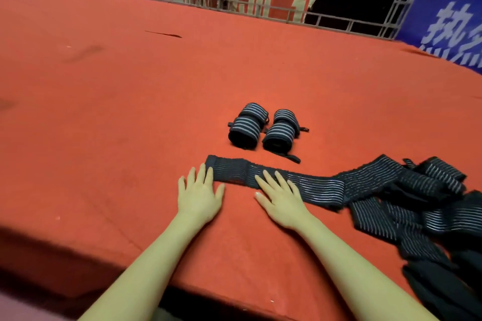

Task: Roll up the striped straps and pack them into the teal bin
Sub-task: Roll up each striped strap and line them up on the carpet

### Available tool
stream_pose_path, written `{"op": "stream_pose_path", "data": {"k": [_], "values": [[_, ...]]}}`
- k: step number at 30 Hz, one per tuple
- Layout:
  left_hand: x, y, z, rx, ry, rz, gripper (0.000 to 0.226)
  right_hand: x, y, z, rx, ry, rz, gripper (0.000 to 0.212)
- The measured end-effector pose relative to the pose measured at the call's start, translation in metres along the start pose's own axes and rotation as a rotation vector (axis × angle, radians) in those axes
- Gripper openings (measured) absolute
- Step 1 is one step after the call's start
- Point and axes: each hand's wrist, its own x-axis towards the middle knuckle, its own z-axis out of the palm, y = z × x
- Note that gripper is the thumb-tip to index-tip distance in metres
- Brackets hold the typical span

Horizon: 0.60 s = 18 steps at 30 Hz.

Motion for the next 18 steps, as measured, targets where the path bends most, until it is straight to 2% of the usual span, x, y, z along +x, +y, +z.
{"op": "stream_pose_path", "data": {"k": [4, 9, 12, 15, 18], "values": [[-0.008, 0.007, 0.003, -0.023, 0.020, 0.049, 0.062, -0.005, 0.004, 0.011, 0.110, 0.067, -0.069, 0.048], [-0.010, 0.040, -0.005, -0.105, 0.091, 0.175, 0.056, -0.015, 0.029, -0.001, 0.161, 0.428, -0.121, 0.055], [-0.015, 0.061, -0.003, -0.133, 0.059, 0.271, 0.055, -0.026, 0.042, -0.004, 0.141, 0.563, -0.064, 0.047], [-0.018, 0.101, -0.004, -0.175, 0.021, 0.422, 0.064, -0.045, 0.079, -0.009, 0.161, 0.585, 0.137, 0.052], [-0.022, 0.141, 0.005, -0.185, -0.023, 0.543, 0.049, -0.069, 0.122, -0.004, 0.061, 0.479, 0.281, 0.059]]}}
